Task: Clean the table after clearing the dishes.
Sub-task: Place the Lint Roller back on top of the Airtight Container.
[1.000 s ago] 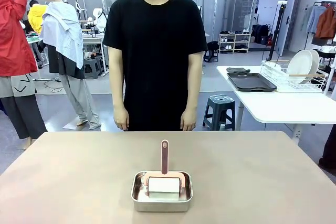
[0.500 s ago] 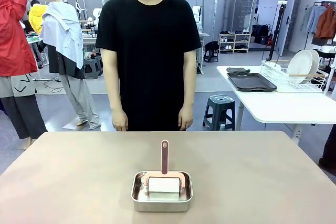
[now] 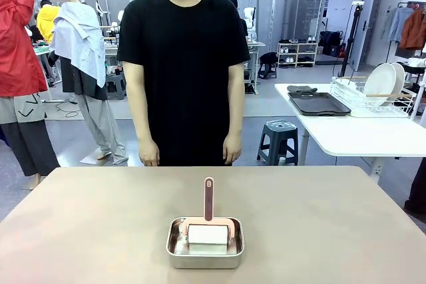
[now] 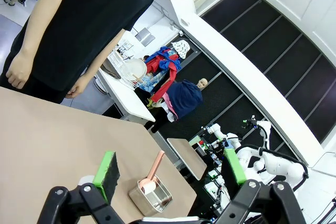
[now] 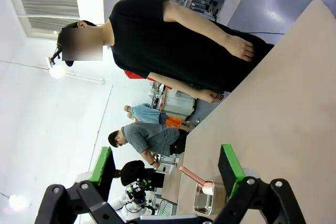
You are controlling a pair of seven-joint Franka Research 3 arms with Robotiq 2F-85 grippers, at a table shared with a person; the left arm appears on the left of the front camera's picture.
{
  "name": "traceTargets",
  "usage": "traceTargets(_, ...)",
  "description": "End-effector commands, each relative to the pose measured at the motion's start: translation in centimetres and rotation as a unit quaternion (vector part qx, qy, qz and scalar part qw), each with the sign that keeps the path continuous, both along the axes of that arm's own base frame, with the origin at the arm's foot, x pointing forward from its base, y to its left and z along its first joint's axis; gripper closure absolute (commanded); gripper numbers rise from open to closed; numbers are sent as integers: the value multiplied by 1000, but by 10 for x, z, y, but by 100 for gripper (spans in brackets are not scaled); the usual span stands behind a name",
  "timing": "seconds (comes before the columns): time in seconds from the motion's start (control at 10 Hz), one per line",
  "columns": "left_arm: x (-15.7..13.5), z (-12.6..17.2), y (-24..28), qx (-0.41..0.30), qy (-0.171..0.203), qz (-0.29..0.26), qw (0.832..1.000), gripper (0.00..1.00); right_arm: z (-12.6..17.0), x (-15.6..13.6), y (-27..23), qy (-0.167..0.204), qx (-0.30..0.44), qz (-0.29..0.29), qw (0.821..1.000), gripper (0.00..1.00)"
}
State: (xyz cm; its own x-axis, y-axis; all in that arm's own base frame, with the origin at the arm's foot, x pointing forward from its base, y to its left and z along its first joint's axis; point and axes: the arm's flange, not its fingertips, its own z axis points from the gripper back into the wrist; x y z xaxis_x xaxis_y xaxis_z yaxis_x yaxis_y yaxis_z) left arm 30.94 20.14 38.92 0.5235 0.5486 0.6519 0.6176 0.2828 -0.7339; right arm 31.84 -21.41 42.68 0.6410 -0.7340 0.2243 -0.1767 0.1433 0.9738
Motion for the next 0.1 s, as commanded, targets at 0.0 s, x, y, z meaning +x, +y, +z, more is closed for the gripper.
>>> traceTargets(0.0,-5,2,1,-1,-4,-3,1000,0,3,-5,0,1,-7,5,1000,0)
